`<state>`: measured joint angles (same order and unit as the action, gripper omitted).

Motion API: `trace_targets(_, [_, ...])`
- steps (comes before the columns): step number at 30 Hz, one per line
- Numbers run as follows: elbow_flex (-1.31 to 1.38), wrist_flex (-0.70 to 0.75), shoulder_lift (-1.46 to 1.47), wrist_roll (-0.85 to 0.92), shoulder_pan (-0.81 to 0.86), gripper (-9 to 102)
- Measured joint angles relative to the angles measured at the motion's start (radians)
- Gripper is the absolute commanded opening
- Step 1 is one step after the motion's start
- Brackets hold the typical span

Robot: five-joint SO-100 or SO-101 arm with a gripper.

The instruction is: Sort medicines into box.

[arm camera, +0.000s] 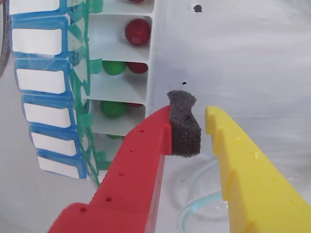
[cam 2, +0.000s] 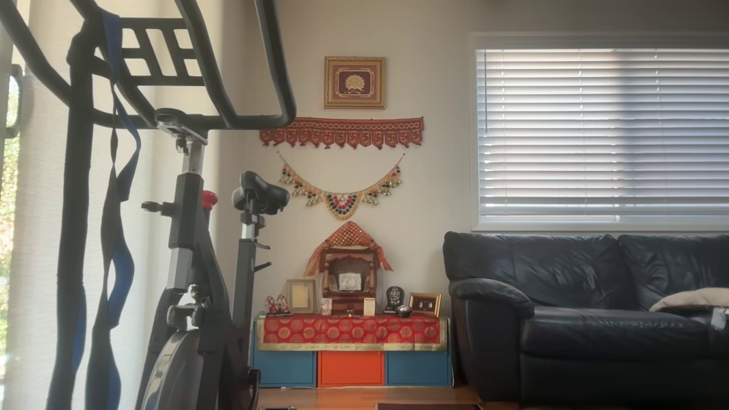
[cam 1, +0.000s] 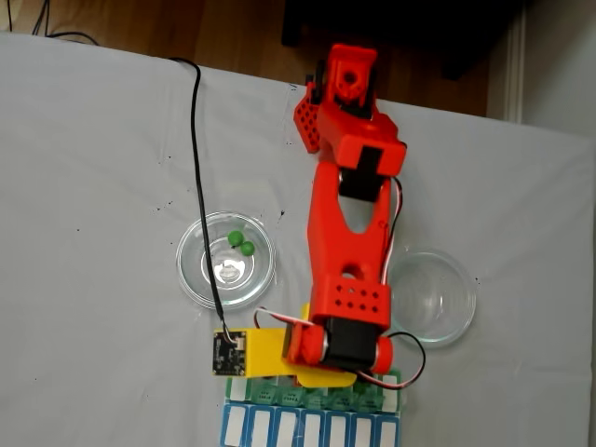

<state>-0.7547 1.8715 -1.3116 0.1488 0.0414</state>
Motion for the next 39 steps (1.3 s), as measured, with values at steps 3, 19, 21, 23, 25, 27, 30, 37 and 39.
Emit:
trace_targets(3, [-0.075, 0.000, -0.064, 0.025, 0.029, 1])
trace_targets(19, [-0.345, 0.000, -0.229, 0.296, 0.296, 1])
trace_targets(21, [-0.391, 0.000, -0.245, 0.344, 0.327, 1])
trace_targets(23, [-0.428, 0.000, -0.253, 0.380, 0.350, 1])
trace_targets(25, [-0.462, 0.000, -0.255, 0.411, 0.365, 1])
trace_targets(27, [-0.486, 0.000, -0.255, 0.428, 0.371, 1])
trace_targets(30, [-0.538, -0.028, -0.264, 0.437, 0.379, 1])
trace_targets(37, [-0.687, -0.158, -0.302, 0.436, 0.405, 2])
trace_targets(39, [-0.729, -0.196, -0.321, 0.436, 0.410, 2])
